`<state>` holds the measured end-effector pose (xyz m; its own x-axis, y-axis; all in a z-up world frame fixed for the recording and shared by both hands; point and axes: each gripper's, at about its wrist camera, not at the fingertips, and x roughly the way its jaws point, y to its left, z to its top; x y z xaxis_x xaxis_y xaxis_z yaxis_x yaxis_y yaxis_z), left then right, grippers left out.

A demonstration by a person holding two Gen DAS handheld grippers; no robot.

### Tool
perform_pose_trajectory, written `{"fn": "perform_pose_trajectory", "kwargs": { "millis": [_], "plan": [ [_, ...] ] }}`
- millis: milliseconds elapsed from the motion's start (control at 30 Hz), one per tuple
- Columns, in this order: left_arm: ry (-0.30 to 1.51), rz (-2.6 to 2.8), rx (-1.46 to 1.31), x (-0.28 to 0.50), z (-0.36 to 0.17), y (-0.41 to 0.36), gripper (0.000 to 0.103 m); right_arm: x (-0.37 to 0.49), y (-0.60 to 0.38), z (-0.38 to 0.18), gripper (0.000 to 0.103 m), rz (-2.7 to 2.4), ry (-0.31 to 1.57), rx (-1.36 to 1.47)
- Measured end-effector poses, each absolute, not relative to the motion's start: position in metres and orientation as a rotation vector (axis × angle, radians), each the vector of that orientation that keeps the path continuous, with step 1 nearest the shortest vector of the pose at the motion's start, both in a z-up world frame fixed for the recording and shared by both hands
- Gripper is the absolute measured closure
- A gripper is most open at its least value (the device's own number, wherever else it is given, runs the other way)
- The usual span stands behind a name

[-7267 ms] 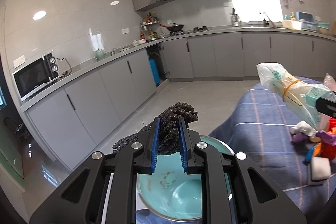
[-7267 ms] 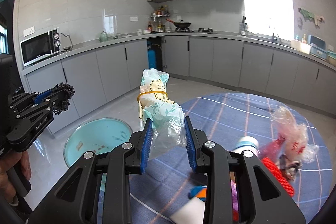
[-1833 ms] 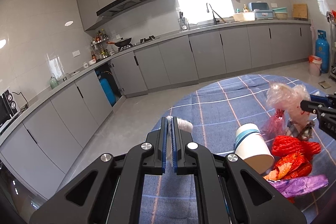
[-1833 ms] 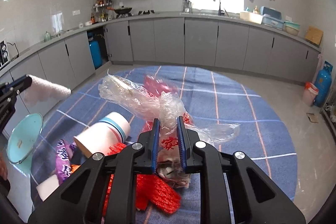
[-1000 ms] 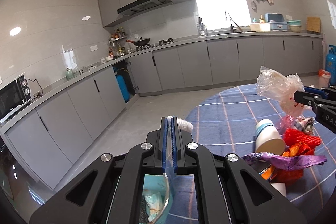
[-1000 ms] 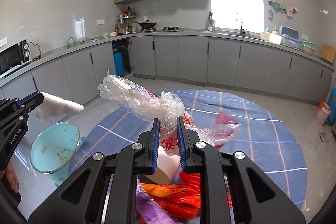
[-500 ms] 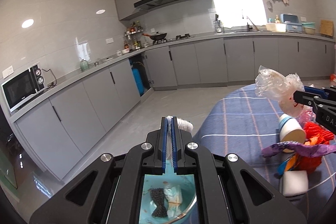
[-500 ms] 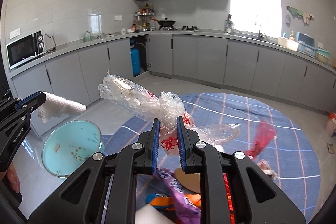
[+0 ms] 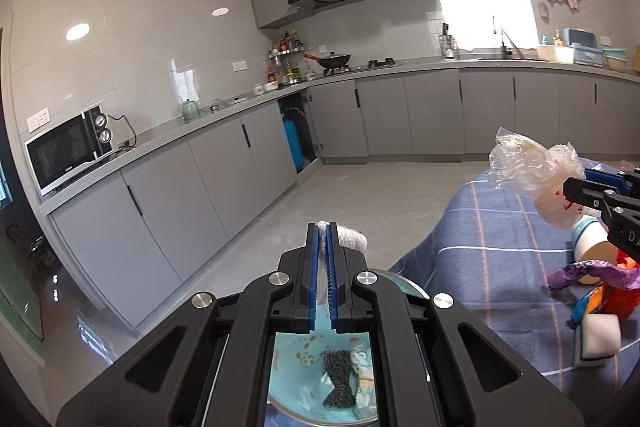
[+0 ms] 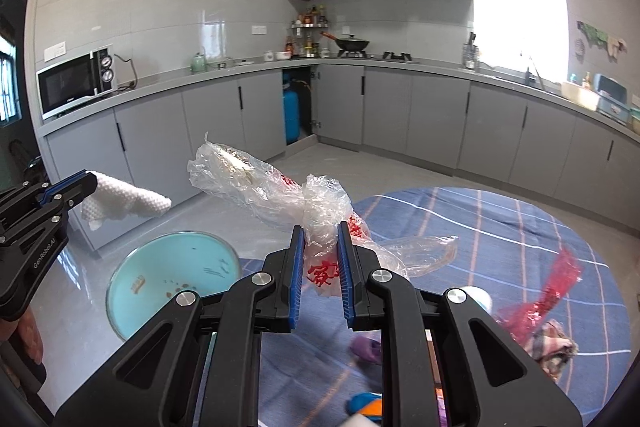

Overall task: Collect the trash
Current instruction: 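Move both grippers over the blue bin and release tissue and plastic bag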

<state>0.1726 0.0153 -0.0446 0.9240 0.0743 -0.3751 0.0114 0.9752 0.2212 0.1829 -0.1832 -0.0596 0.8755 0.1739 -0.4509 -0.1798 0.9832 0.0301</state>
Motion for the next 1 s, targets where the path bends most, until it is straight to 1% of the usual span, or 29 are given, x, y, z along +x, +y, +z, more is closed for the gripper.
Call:
{"fn": "perform_pose_trajectory", "kwargs": {
  "millis": [567, 1000],
  "plan": [
    [0.438, 0.104, 0.206, 0.188, -0.056, 0.059, 0.099, 0.208, -0.124, -0.065, 0.086, 0.309, 0.488, -0.053],
    [0.484, 0.105, 0.193, 0.203, -0.073, 0.068, 0.098, 0.229, -0.08, -0.089, 0.086, 0.397, 0.541, -0.088]
  ]
}}
